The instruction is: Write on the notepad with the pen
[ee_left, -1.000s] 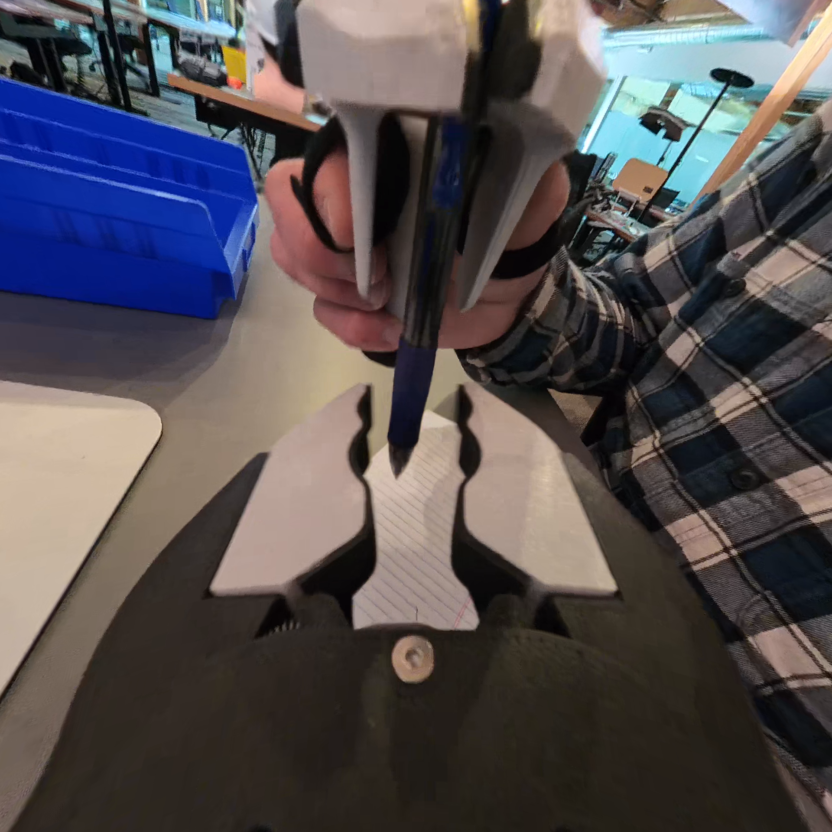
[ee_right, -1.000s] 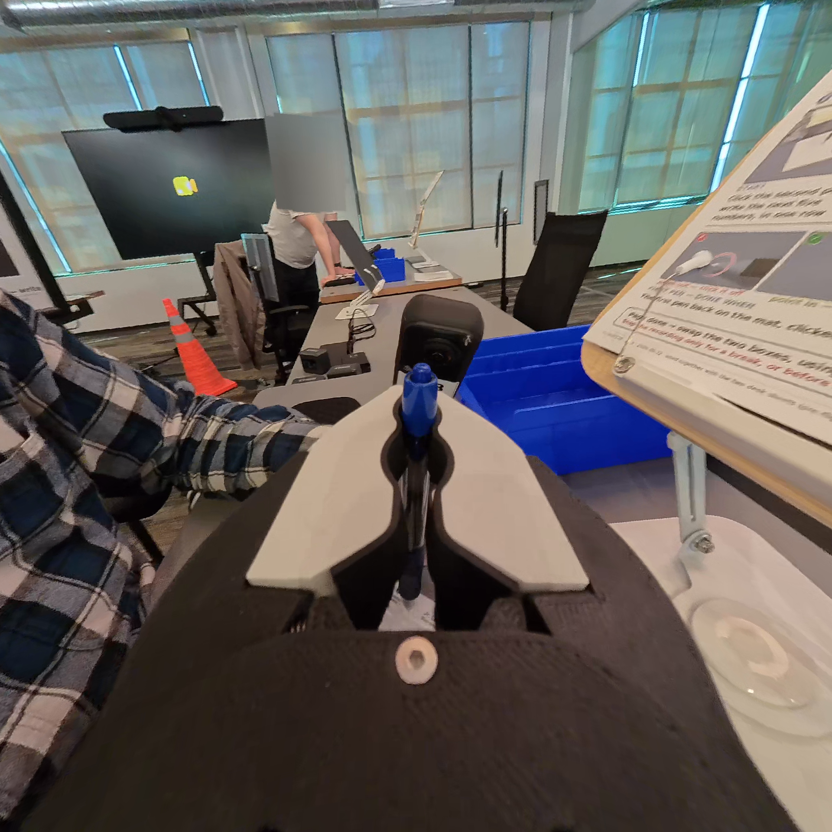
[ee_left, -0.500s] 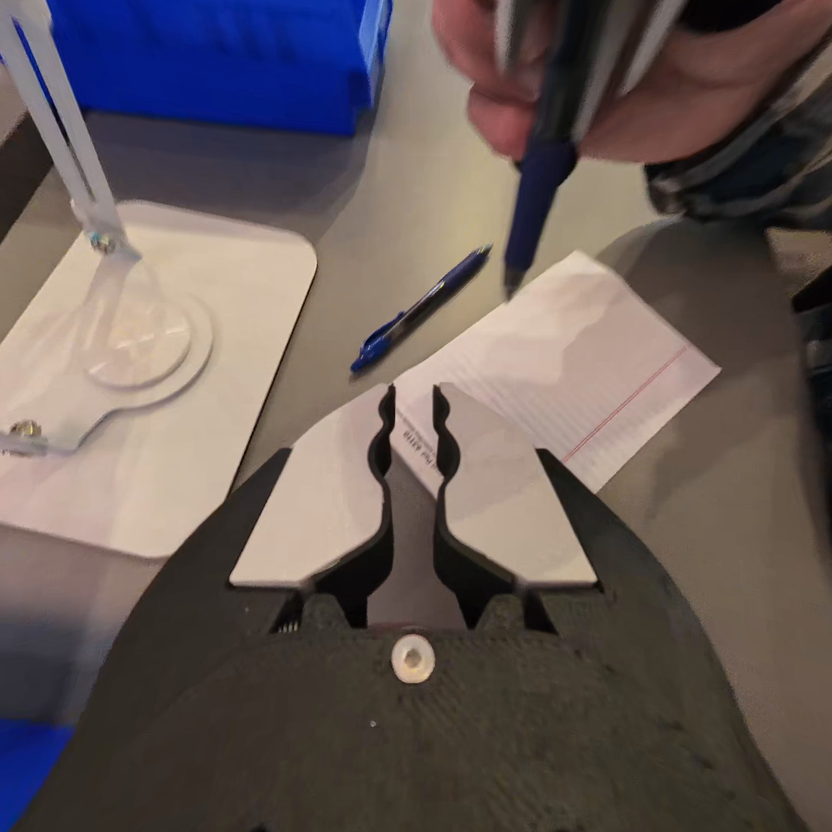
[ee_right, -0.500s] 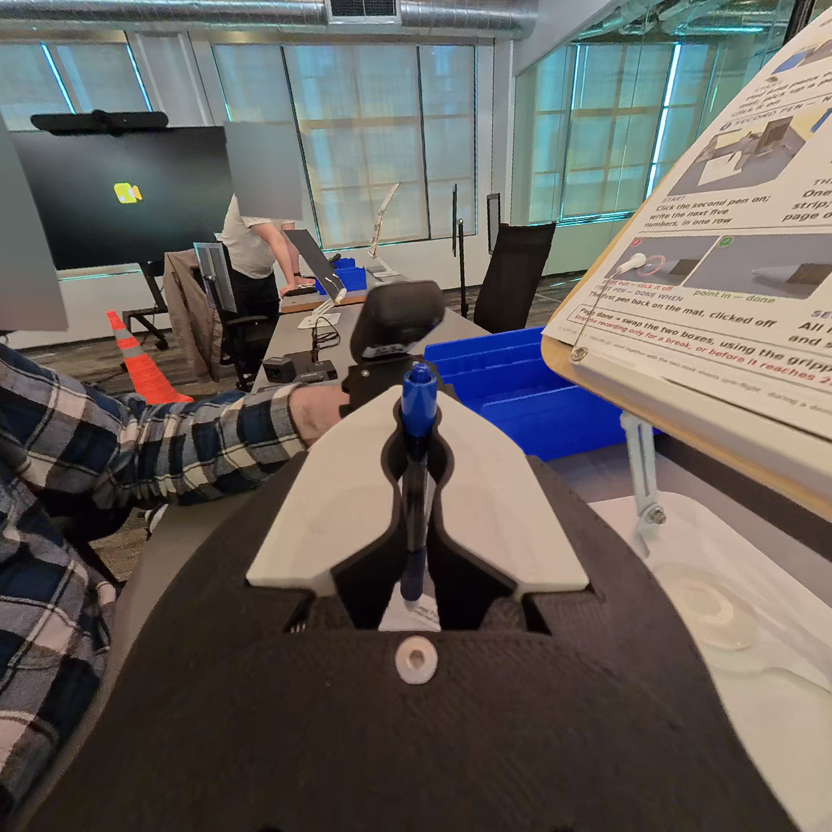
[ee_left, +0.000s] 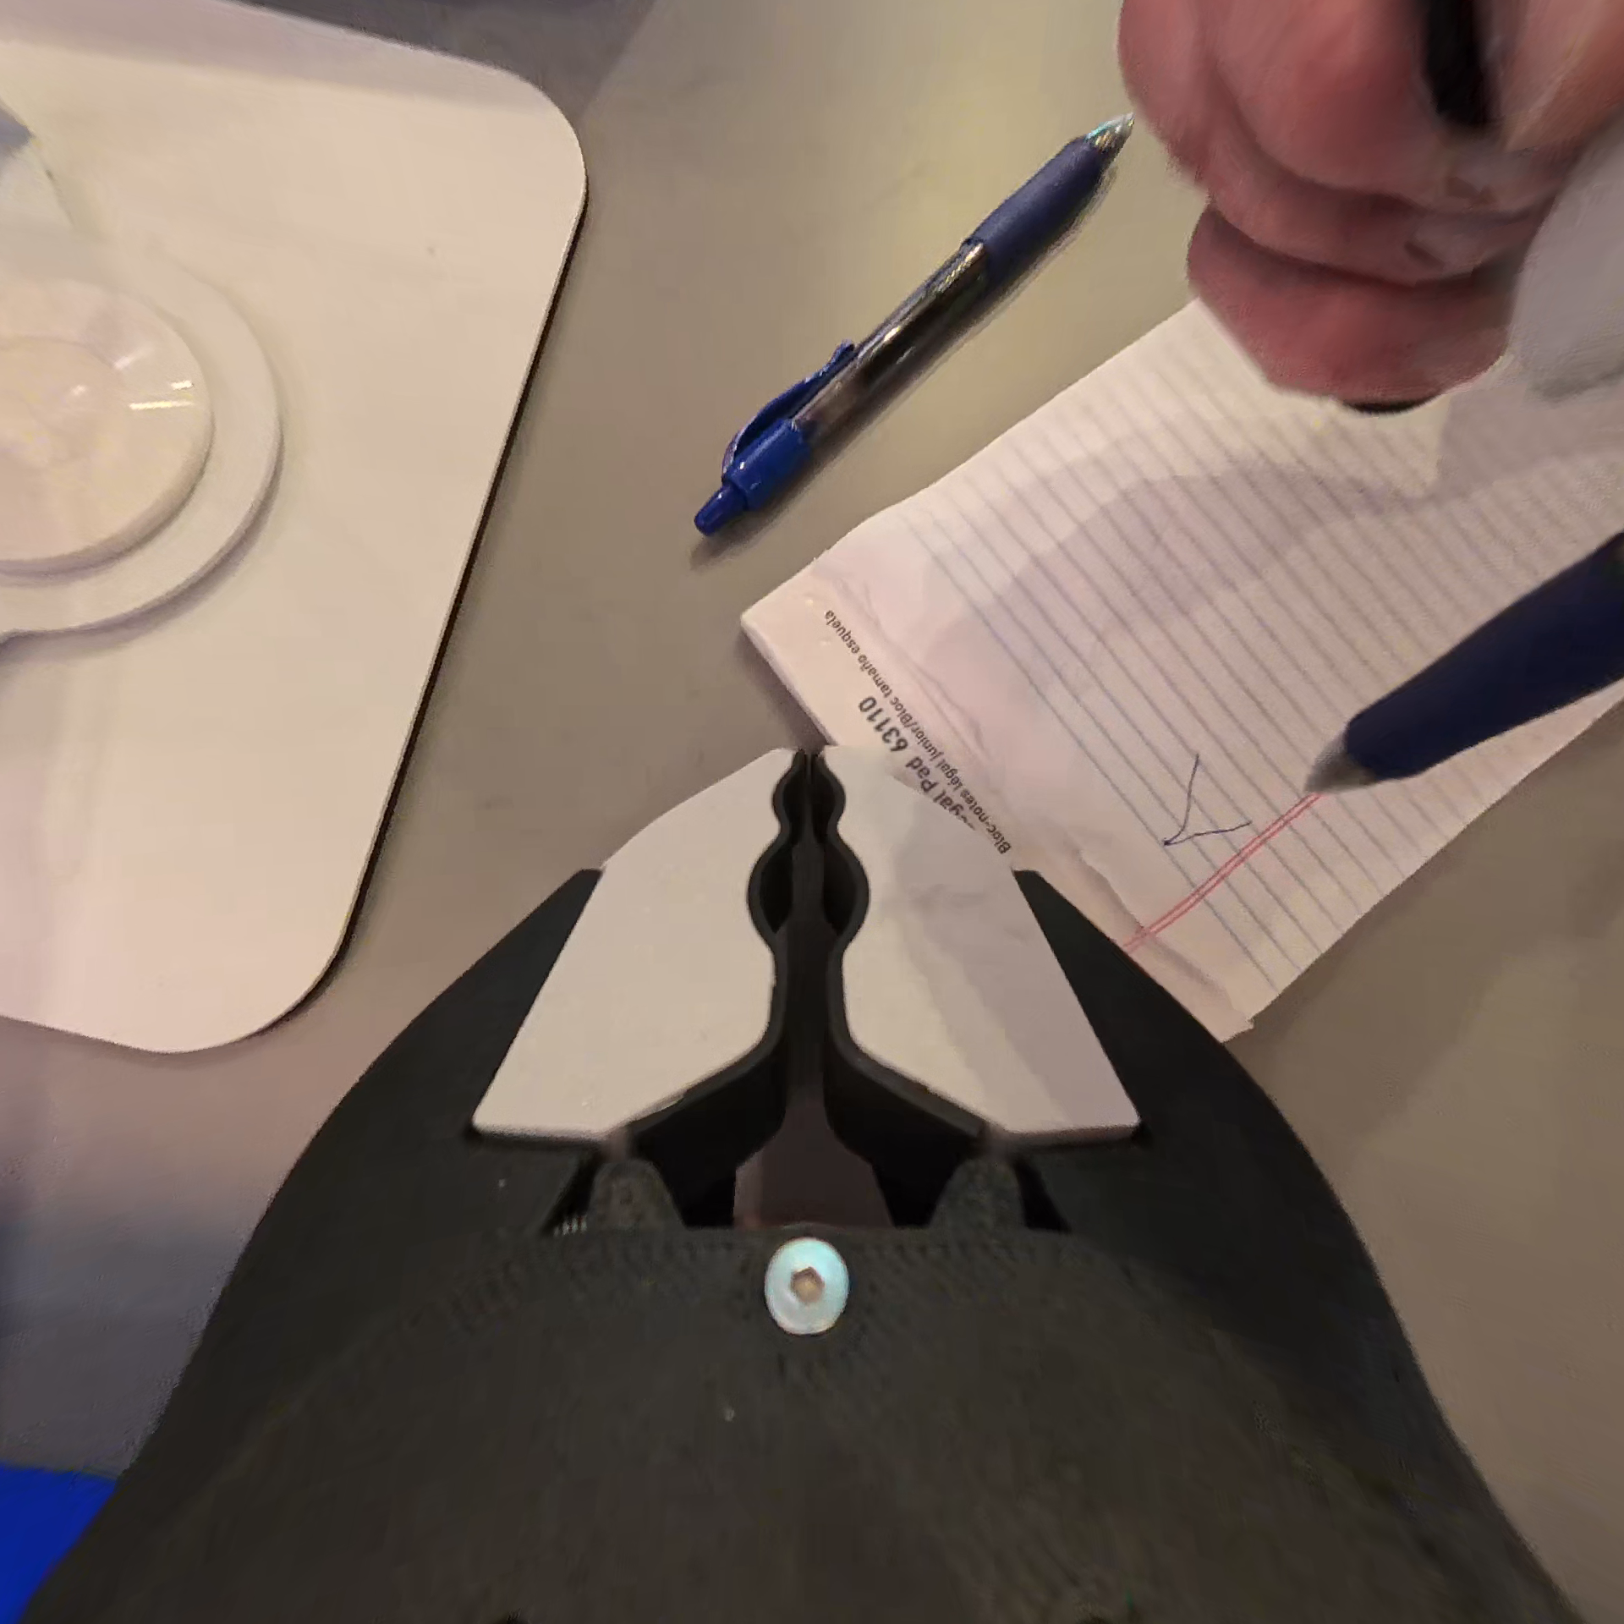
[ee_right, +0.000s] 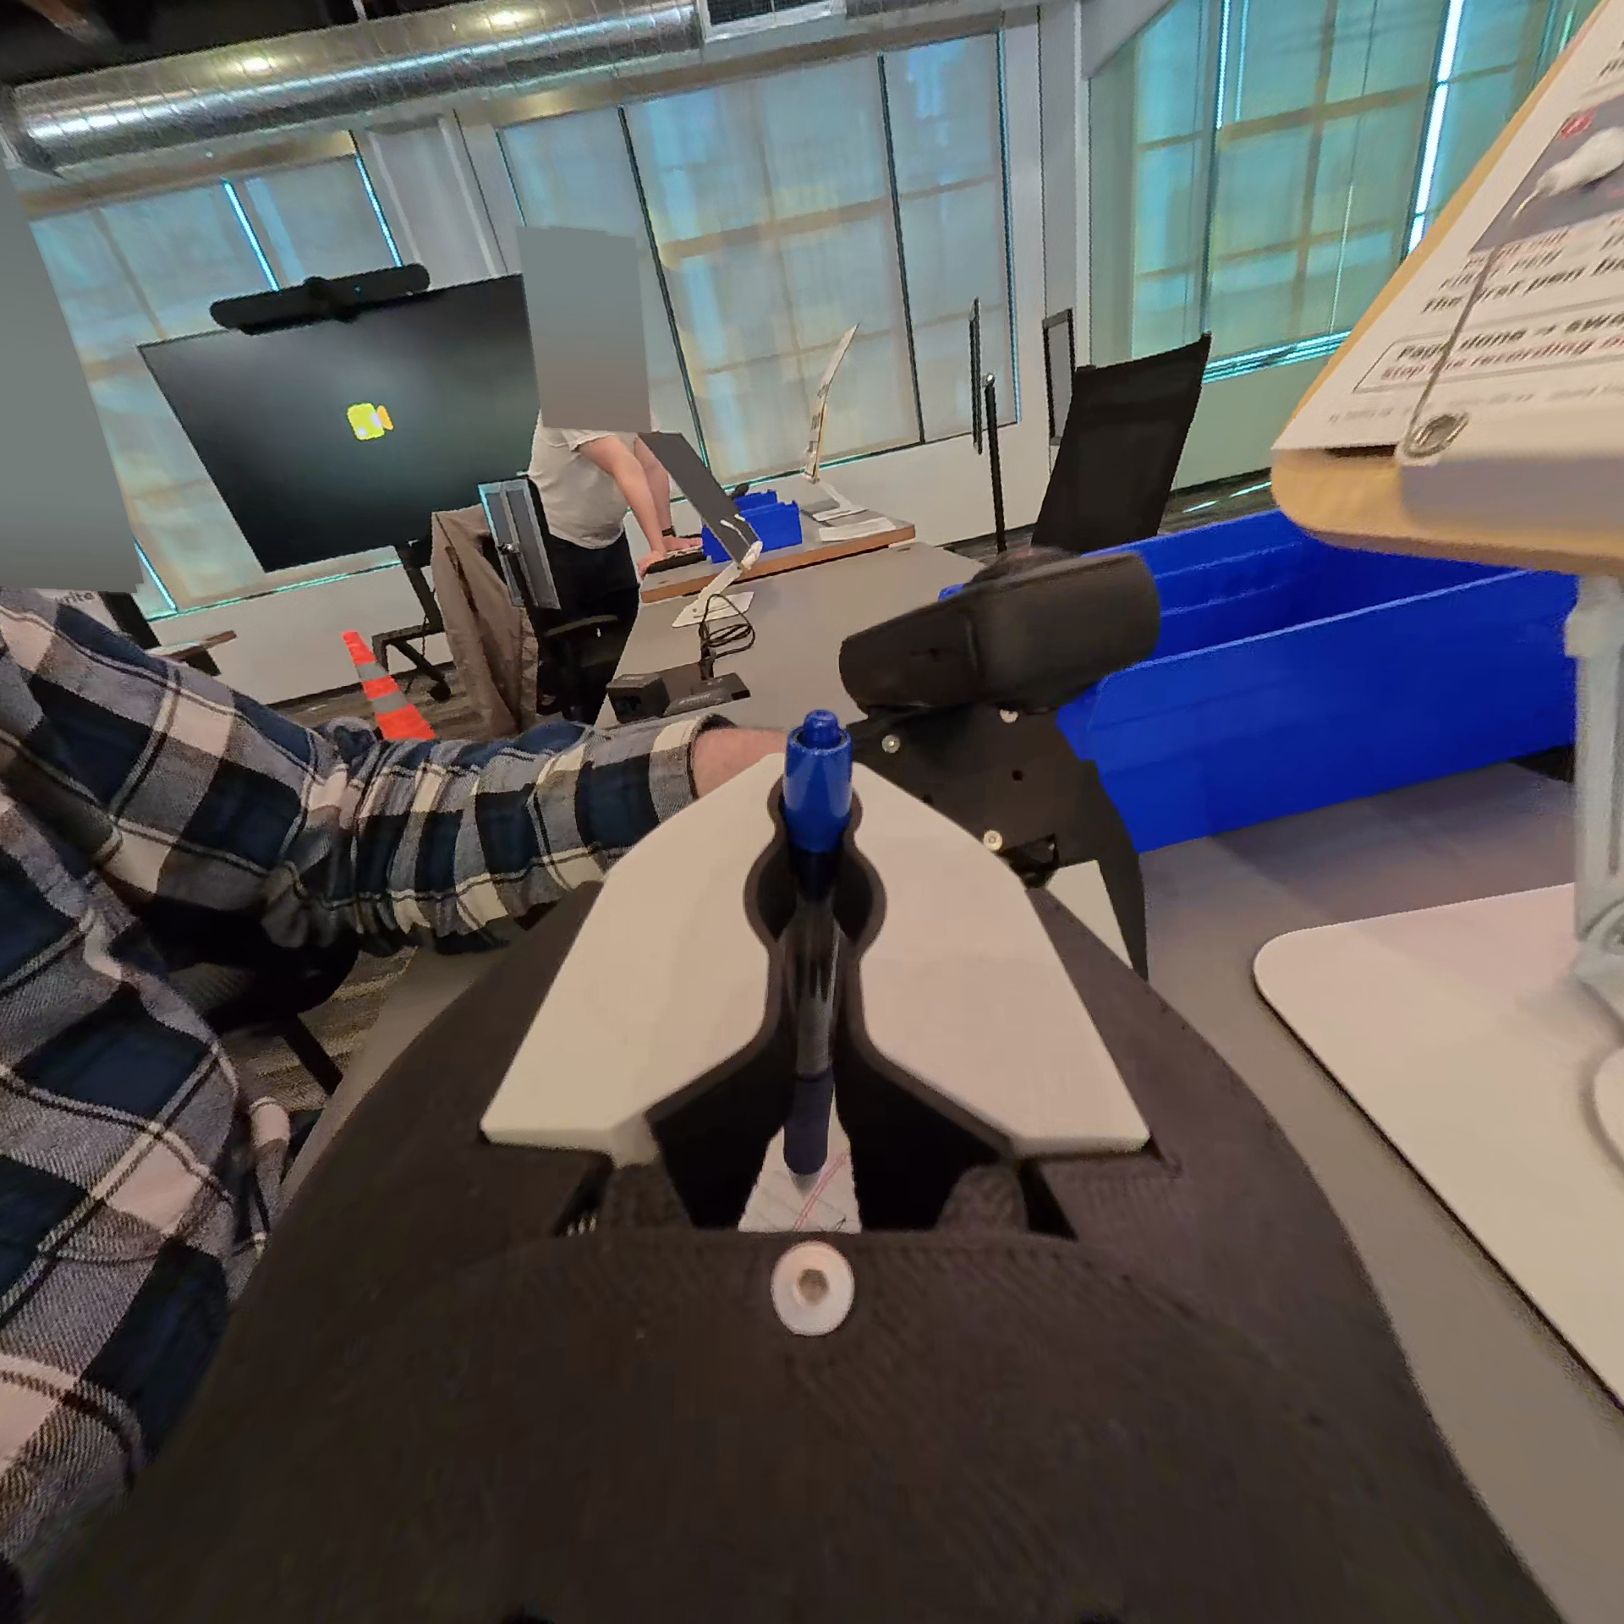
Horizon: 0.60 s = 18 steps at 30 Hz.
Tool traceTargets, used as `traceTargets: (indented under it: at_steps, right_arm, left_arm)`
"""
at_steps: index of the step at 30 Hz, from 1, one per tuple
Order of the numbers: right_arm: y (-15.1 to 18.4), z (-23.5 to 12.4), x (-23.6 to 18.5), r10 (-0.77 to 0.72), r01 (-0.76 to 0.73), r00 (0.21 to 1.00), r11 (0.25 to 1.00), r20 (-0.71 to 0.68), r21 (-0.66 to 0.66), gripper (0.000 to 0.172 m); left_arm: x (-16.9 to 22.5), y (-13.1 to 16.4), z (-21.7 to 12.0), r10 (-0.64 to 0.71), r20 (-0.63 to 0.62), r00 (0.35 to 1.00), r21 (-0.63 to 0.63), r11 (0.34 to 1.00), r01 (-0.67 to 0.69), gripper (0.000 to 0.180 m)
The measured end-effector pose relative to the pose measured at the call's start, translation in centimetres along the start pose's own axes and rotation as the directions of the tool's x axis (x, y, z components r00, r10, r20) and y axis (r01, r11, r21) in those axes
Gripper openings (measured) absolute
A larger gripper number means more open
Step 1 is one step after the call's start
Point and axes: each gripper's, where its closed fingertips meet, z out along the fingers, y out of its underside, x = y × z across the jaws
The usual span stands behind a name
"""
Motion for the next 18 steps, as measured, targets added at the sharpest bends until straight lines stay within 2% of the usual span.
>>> traceTargets:
  at_steps: [1, 9, 13, 18]
  right_arm:
    - [0.4, 0.1, 0.0, 0.001, -0.001, 1.0, 1.0, 0.001, -0.011, 0.005]
    - [2.4, 0.3, 0.2, 0.007, -0.006, 1.0, 0.999, 0.01, -0.047, 0.005]
    - [2.3, 0.1, 0.3, 0.009, -0.009, 1.0, 1.0, 0.016, -0.024, 0.005]
    - [2.0, -0.1, 0.2, 0.011, -0.012, 0.999, 1.0, 0.032, 0.006, 0.005]
  left_arm:
    - [0.0, 0.0, 0.0, 0.004, 0.0, 1.0, -0.001, 1.0, -0.004, 0.0]
    - [-0.5, -0.1, -0.1, 0.022, 0.033, 0.999, -0.006, 1.0, -0.021, 0.002]
    - [0.5, -2.8, -1.5, 0.003, -0.033, 0.999, 0.156, 0.988, 0.002, 0.003]
    - [1.3, -2.9, -0.7, 0.02, -0.065, 0.998, 0.156, 0.988, -0.01, 0.003]
